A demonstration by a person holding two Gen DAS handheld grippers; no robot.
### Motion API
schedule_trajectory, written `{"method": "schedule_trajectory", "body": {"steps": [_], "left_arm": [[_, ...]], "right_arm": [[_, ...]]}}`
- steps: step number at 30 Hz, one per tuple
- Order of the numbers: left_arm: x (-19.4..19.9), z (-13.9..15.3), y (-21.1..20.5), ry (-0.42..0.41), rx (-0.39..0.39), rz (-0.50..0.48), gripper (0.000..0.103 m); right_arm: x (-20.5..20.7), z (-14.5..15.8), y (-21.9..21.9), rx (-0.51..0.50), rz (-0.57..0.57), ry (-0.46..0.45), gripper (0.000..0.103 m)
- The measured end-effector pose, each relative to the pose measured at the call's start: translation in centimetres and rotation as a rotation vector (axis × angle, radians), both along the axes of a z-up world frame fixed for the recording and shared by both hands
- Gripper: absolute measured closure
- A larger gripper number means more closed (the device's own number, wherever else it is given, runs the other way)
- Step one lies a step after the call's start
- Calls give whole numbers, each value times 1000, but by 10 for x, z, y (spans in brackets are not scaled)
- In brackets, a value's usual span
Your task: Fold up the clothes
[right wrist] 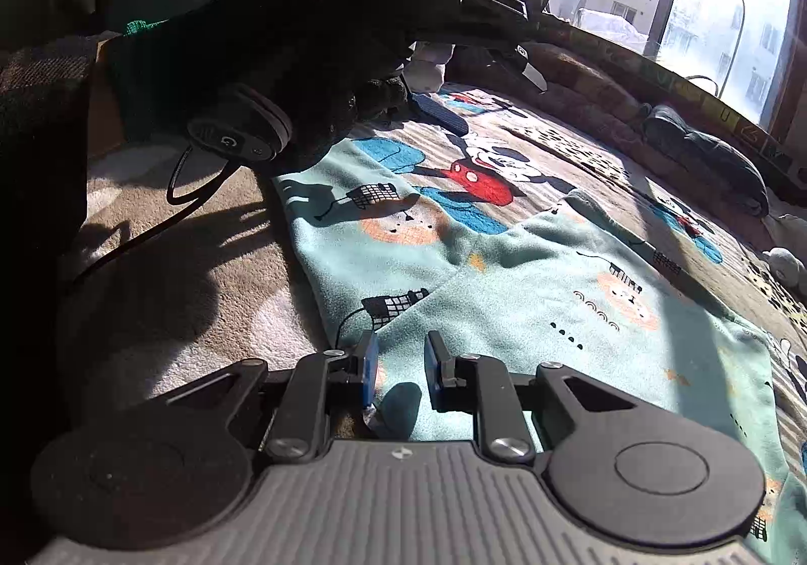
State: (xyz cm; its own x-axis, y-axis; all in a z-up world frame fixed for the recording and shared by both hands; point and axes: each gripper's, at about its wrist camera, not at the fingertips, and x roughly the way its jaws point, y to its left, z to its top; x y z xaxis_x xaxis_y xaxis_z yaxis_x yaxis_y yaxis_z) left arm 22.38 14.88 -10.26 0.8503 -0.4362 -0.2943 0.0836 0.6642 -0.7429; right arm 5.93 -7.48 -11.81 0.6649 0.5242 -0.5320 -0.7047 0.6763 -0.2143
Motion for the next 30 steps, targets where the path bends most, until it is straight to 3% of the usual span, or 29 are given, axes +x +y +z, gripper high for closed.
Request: {"method": "schedule_trajectory", "body": {"steps": [4,7,14,16,19,24,27,30], "left_arm": [[-3,1,9,-9,-36,18,24],[-6,4,12,-29,-50,16,24],[-6,7,11,-54,-52,6,24],[-5,5,9,-50,-53,2,24],[-2,2,5,-42,-46,-6,24],[4,-2,-9,-16,-8,-43,24],[2,-3,-18,4,9,-72,24],[1,-3,-30,40,66,-88,24]], "right_arm": [[7,4,21,38,-6,-9,80],[15,-16,40,-2,31,91,77],[-37,7,8,22,24,-58,78],[-24,2,-7,61,-56,-22,72],[-1,-22,-26,78,-123,153,65],[-9,-19,-31,41,-30,103,65],[-4,4,-47,96,10,119,67],[20,31,-80,194,-10,193,66]]}}
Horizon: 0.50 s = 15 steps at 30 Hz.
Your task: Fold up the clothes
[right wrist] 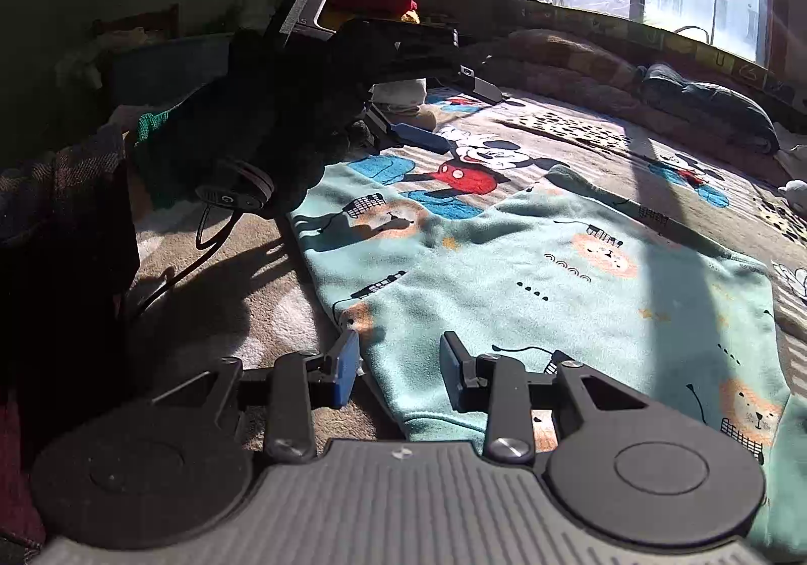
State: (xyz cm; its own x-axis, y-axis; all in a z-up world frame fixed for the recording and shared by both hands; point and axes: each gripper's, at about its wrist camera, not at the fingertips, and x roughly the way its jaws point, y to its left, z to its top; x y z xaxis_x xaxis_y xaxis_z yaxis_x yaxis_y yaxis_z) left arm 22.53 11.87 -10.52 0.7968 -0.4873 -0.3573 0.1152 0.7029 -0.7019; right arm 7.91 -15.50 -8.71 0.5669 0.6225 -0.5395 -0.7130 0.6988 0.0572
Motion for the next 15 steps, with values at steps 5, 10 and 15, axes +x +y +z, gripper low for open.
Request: {"method": "schedule_trajectory", "body": {"steps": [5,10,15], "left_arm": [[5,-4,-23,79,76,-26,24],[37,13,-39,113,171,-30,24],[85,23,-44,133,259,-26,25]], "right_arm": [[83,36,-83,214,-149,148,59],[170,51,-151,301,-320,215,52],[253,22,-193,355,-469,338,51]]}}
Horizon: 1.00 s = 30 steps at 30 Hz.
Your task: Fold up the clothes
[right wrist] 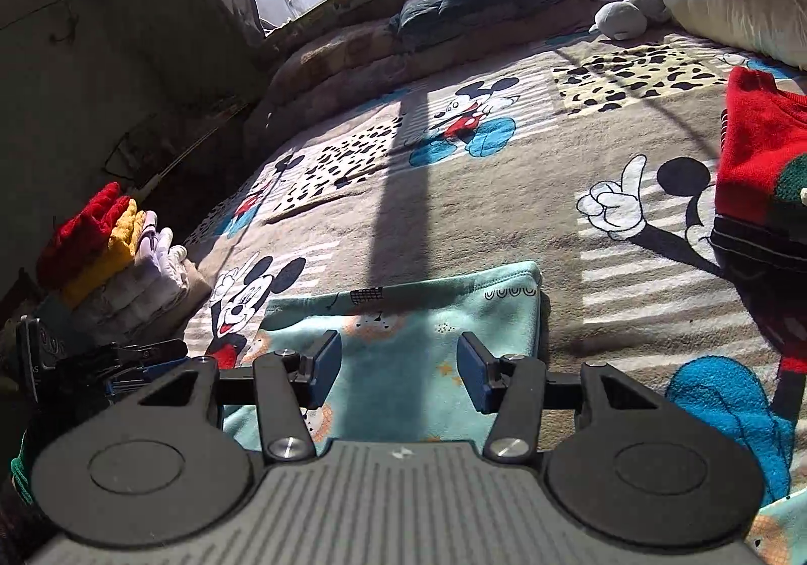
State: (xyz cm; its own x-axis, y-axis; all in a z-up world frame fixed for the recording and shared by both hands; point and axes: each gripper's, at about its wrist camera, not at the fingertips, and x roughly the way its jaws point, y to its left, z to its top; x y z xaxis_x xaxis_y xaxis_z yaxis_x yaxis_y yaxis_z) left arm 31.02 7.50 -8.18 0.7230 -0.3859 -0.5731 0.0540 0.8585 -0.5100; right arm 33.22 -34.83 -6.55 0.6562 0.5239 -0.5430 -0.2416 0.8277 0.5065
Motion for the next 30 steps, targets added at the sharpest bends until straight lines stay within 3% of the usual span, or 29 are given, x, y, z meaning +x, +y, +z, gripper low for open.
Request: {"method": "schedule_trajectory", "body": {"steps": [5,12,13,14,15,16,19,22,26,28,30], "left_arm": [[44,-10,1,54,31,13,26],[83,-35,-5,117,37,16,53],[86,-40,-5,127,28,17,63],[88,-45,-4,132,12,14,74],[89,-50,-3,138,-4,11,100],[89,-54,-1,135,-30,10,99],[78,-52,28,45,-281,28,100],[82,-60,27,73,-240,20,100],[89,-79,35,167,-268,81,94],[87,-80,37,171,-272,99,90],[82,-76,39,158,-264,126,87]], "right_arm": [[55,-46,-11,3,-96,97,53],[77,-82,-22,177,-169,139,59],[79,-87,-23,204,-172,143,61],[82,-92,-22,230,-170,147,73],[84,-98,-22,255,-157,154,95],[85,-103,-22,269,-154,153,97],[78,-114,-36,302,-222,131,97],[73,-132,-43,335,-240,143,99],[76,-132,-39,316,-239,141,100],[76,-128,-35,284,-241,133,100],[75,-125,-32,268,-245,123,94]]}}
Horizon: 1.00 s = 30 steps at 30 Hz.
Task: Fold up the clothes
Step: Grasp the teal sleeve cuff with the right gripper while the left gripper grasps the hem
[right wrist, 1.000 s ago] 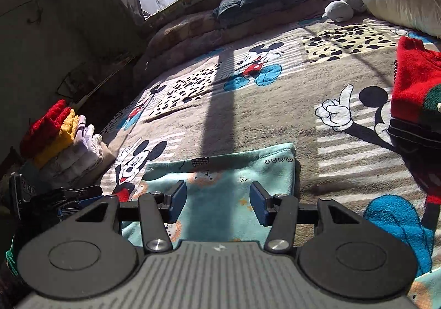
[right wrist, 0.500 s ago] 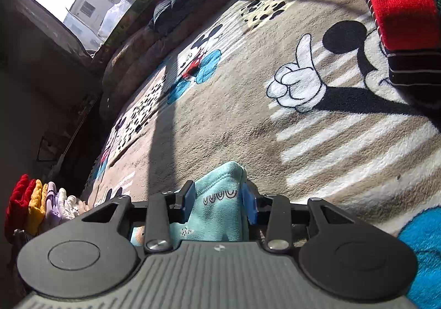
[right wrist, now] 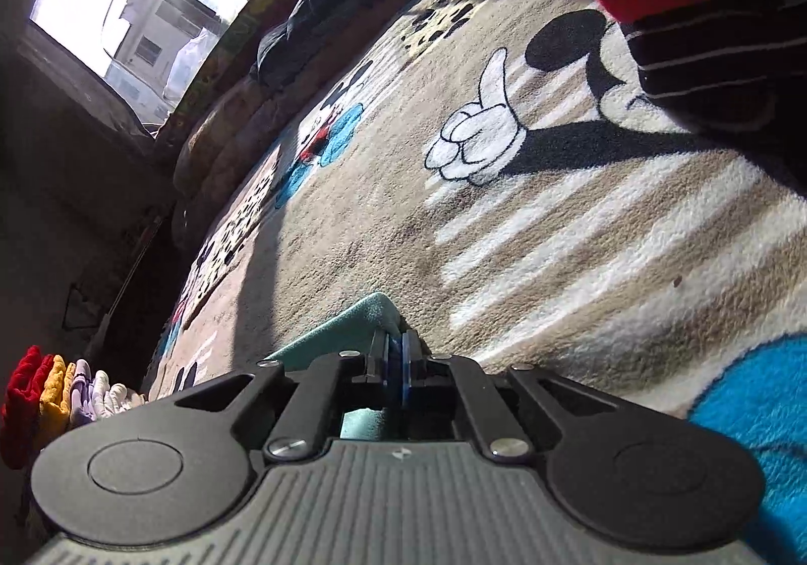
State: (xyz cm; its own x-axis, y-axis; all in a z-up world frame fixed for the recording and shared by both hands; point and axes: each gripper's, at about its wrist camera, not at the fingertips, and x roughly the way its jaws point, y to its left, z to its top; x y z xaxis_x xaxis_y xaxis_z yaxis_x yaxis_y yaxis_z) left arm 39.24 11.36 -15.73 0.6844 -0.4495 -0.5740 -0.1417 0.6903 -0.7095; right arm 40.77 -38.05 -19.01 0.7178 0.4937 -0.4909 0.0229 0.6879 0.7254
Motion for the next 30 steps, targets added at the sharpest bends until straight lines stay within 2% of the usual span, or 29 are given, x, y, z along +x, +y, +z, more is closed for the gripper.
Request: {"method": "schedule_trajectory", "body": {"steps": [2,3,5,8,9,11,13,14,15,18,21,22,24,26,29,30], "left_arm": [[-9,12,2,-43,40,40,81],[-13,19,2,-68,59,46,80],[-20,32,0,-146,62,3,80],[-15,42,-16,-188,71,-92,80],[-10,41,-22,-192,67,-115,80],[2,35,-31,-168,77,-119,72],[17,17,-32,-90,88,-81,71],[23,7,-30,-40,91,-71,80],[24,3,-26,-23,80,-55,99],[23,-4,-19,0,64,-31,99],[16,6,-23,-40,104,-29,99],[11,14,-25,-79,127,-24,95],[4,27,-35,-139,160,-60,82],[1,38,-48,-187,178,-122,82],[9,38,-70,-178,203,-191,67],[16,32,-76,-130,230,-183,58]], "right_arm": [[-6,9,-2,-17,-33,-34,87],[-10,15,-3,-29,-50,-58,87],[-18,29,-4,-69,-54,-118,87],[-14,48,15,-157,60,-182,87],[-10,52,24,-188,103,-190,87],[4,54,43,-252,177,-178,88],[21,39,50,-266,180,-102,89],[28,29,47,-246,166,-64,103],[29,18,40,-186,139,-38,103],[27,2,22,-34,109,11,103],[23,5,17,-3,102,12,101],[20,12,17,-10,105,-9,95],[16,24,18,-44,127,-44,94],[16,34,22,-94,166,-79,94],[26,34,30,-180,192,-56,95],[29,27,29,-179,183,-31,103]]}}
